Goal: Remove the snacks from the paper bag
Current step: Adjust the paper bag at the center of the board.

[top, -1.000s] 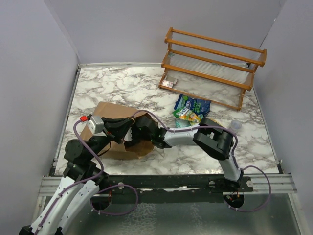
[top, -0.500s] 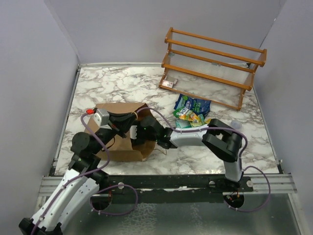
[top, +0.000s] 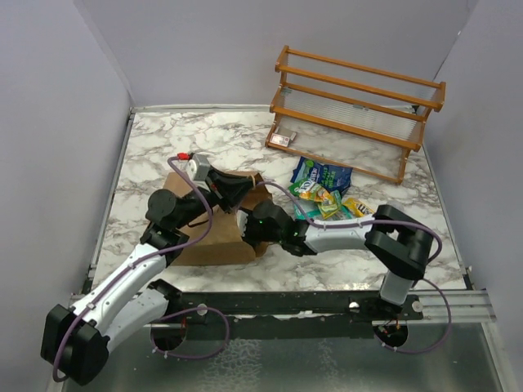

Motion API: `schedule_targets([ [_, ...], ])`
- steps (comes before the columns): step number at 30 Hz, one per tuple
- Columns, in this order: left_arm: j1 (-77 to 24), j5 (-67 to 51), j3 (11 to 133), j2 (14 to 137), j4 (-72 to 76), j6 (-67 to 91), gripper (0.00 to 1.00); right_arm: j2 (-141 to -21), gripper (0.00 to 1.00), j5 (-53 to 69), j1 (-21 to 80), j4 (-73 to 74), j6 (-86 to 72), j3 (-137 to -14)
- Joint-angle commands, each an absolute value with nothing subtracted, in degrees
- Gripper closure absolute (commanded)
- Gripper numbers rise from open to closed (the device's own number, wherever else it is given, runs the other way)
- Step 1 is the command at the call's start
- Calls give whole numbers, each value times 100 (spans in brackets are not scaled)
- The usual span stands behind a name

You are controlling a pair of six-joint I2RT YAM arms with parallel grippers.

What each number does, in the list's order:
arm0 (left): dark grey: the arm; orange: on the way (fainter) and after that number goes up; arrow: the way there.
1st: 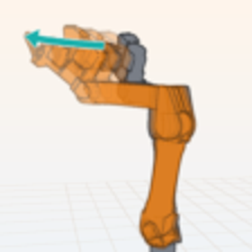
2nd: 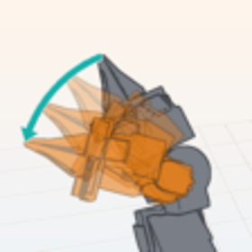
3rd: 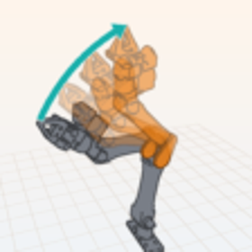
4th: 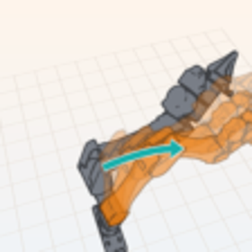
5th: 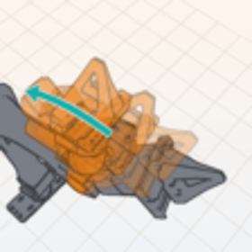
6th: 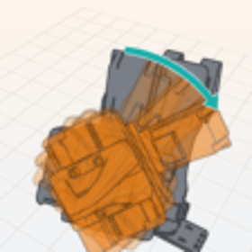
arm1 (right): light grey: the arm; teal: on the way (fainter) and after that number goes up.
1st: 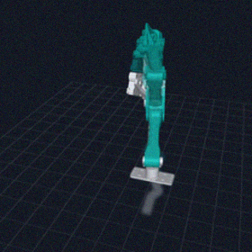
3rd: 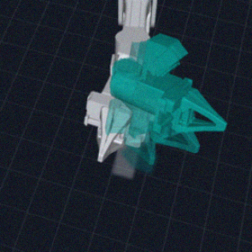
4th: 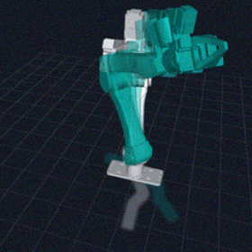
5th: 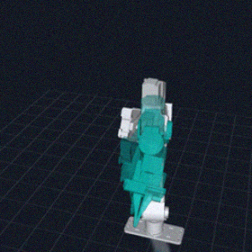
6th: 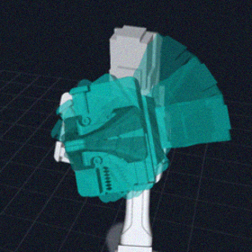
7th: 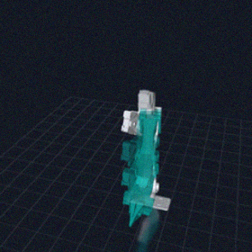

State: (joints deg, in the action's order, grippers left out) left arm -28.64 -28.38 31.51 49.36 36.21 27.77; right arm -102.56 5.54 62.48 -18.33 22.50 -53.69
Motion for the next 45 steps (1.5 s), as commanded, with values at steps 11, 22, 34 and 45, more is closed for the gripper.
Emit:
schedule_targets([
  [11, -3074, -3244, 2911, 3229, 2363, 2338, 100, -9839, 41, 678, 7005, -2953, 1088, -4763],
  [22, -3072, -2069, 4013, 4597, 2054, 1543, 100, -9397, 35, -304, 6570, -1986, 1383, -4747],
  [34, -3088, -3689, 5362, 6901, 3911, 2030, 100, -9304, 35, -836, 6214, -1558, 1395, -5035],
  [45, -3313, -4380, 4688, 5903, 2223, 1232, 100, -9472, 35, -97, 6614, -2013, 806, -4742],
])
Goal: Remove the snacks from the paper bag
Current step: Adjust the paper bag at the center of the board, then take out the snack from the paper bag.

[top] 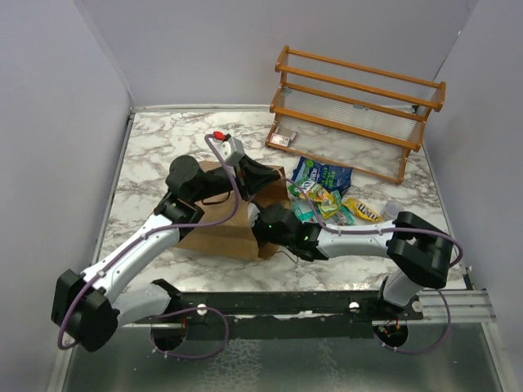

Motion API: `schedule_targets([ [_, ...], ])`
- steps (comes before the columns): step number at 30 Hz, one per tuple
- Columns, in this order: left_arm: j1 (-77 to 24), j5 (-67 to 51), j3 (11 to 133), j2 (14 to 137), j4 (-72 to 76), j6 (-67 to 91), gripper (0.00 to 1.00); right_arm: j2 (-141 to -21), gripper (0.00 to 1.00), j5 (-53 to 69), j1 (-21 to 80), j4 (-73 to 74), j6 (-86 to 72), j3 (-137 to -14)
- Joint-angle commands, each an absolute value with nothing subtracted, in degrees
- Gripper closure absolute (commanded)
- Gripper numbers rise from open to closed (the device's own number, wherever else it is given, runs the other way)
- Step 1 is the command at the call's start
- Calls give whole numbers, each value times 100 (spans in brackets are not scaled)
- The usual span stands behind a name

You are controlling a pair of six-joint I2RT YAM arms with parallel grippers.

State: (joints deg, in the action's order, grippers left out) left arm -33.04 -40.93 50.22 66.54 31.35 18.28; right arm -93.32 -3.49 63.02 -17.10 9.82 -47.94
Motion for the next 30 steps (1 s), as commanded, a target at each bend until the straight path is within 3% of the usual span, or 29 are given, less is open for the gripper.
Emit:
schedule_targets([
  [1, -3313, -4293, 4619, 5706, 1876, 1090, 100, -9490, 35, -62, 6640, -2027, 847, -4743],
  [7, -3305, -3493, 4246, 4428, 220, 690, 100, -9078, 33, 11, 6642, -1892, 1789, -4482],
  [12, -3305, -3007, 3818, 3540, 16, 748, 100, -8838, 33, 262, 6637, -1410, 2711, -4446],
  [21, -3309, -2719, 4194, 4120, 408, 723, 100, -8602, 33, 418, 6271, -1944, 2662, -4125],
  [30, -3307, -2822, 3872, 3321, 332, 753, 100, -8495, 33, 1806, 6247, -2969, 5139, -3610],
])
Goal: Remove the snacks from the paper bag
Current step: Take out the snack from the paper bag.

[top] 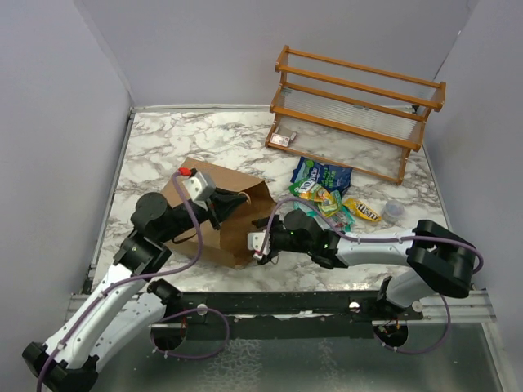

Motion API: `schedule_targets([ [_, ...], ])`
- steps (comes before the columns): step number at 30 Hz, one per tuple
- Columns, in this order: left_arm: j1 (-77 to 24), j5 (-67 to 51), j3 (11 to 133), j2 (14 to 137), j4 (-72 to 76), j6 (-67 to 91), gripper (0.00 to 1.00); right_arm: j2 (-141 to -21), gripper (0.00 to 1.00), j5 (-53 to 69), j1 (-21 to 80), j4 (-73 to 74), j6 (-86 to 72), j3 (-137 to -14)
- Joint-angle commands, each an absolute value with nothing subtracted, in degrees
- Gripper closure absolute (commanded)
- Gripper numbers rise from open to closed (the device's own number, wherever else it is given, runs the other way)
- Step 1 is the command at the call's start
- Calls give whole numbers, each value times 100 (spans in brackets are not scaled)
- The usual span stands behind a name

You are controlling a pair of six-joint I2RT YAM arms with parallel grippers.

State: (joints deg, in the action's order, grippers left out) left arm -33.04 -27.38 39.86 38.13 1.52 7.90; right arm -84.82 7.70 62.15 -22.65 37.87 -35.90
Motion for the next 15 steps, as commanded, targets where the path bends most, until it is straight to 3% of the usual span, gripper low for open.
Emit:
schedule_targets([
  [1, -3306, -2880, 3762, 3180, 414, 782, 100, -8608, 33, 1969, 6264, -2967, 5358, -3672],
  [15, -3309, -3014, 2900, 2198, 875, 684, 100, -10101, 31, 1623, 6631, -3051, 6425, -4954],
])
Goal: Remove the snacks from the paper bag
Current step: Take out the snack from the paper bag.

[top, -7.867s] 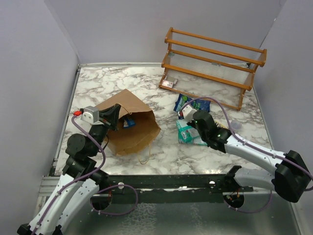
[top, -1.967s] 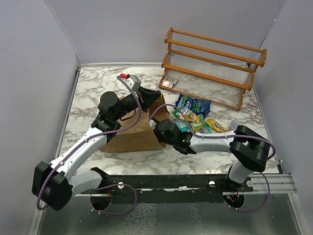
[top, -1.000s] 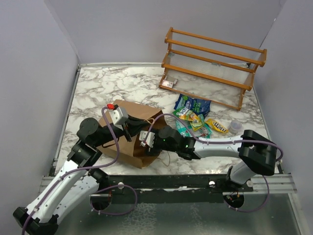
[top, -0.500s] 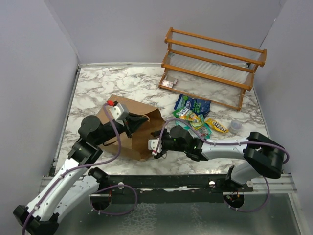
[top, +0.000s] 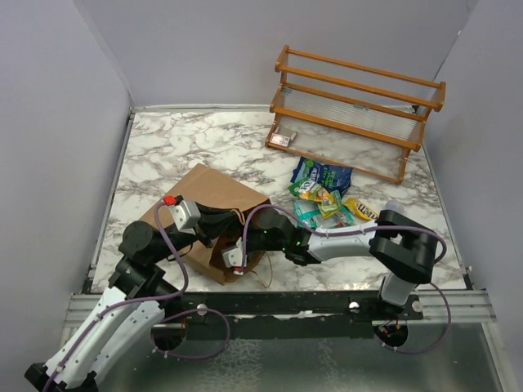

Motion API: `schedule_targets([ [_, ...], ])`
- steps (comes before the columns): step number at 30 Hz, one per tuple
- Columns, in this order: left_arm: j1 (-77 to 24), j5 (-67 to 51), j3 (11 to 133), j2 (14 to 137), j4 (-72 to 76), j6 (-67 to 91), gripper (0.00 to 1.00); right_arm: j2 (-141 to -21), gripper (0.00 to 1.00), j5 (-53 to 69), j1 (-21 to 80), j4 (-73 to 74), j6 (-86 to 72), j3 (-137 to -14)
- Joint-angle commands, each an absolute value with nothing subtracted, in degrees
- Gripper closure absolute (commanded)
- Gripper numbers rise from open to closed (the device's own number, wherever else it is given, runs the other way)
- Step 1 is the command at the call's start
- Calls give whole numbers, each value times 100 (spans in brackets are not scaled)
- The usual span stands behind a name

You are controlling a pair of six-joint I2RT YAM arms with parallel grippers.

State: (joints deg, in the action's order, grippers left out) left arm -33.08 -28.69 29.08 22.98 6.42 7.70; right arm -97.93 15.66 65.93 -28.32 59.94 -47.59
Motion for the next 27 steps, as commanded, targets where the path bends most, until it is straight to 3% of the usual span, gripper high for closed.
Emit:
schedule_targets([
  [1, -3317, -3021, 2907, 2202, 887, 685, 100, -10198, 31, 1582, 6635, -3088, 6464, -4997],
  [10, -3312, -3045, 3081, 2173, 822, 626, 100, -11088, 31, 842, 6586, -4083, 6134, -5281],
  [27, -3311, -3213, 3219, 2204, 945, 821, 100, -12494, 32, 557, 6514, -3852, 5981, -6798],
])
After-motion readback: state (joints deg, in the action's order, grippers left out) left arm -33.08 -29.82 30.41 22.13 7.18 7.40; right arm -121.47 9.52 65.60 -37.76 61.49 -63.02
